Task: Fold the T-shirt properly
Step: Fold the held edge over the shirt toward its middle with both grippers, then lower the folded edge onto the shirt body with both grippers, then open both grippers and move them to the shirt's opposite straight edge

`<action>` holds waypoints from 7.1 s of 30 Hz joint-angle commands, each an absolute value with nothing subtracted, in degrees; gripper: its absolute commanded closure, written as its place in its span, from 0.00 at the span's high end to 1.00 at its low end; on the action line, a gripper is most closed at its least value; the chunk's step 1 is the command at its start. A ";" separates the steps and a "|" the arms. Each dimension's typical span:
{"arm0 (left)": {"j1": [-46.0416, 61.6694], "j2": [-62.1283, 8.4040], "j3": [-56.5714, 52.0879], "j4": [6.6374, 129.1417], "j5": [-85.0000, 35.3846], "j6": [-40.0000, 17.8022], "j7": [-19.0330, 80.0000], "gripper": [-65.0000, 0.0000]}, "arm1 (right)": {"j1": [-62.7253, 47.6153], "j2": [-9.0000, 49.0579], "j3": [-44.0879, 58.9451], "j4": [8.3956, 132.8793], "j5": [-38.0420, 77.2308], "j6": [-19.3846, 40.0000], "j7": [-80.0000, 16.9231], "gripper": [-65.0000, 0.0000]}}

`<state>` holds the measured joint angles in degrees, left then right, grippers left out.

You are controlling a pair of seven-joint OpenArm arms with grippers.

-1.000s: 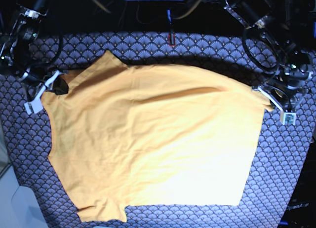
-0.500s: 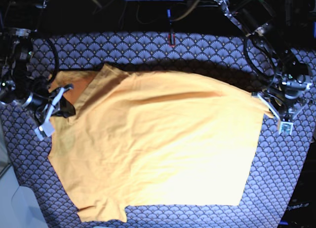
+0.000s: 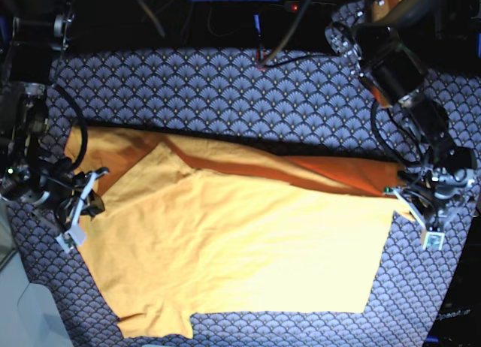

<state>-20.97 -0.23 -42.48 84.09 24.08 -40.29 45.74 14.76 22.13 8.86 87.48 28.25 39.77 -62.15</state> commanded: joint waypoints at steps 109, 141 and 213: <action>-30.81 -5.58 -36.44 62.55 25.71 -24.22 30.73 0.22 | 39.69 21.49 -2.15 60.44 17.01 40.00 -45.85 0.00; -22.20 -3.65 -29.93 77.93 25.63 -24.40 31.25 0.46 | 40.84 21.32 -3.21 60.35 17.01 40.00 -48.57 0.14; -14.11 -3.82 -41.01 68.88 6.55 -24.40 29.41 0.54 | 12.18 25.45 9.80 74.86 17.10 40.00 -43.74 0.57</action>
<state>-13.06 -3.14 -41.15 67.68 7.22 -24.21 30.94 10.92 24.58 9.43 73.95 16.67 39.81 -44.91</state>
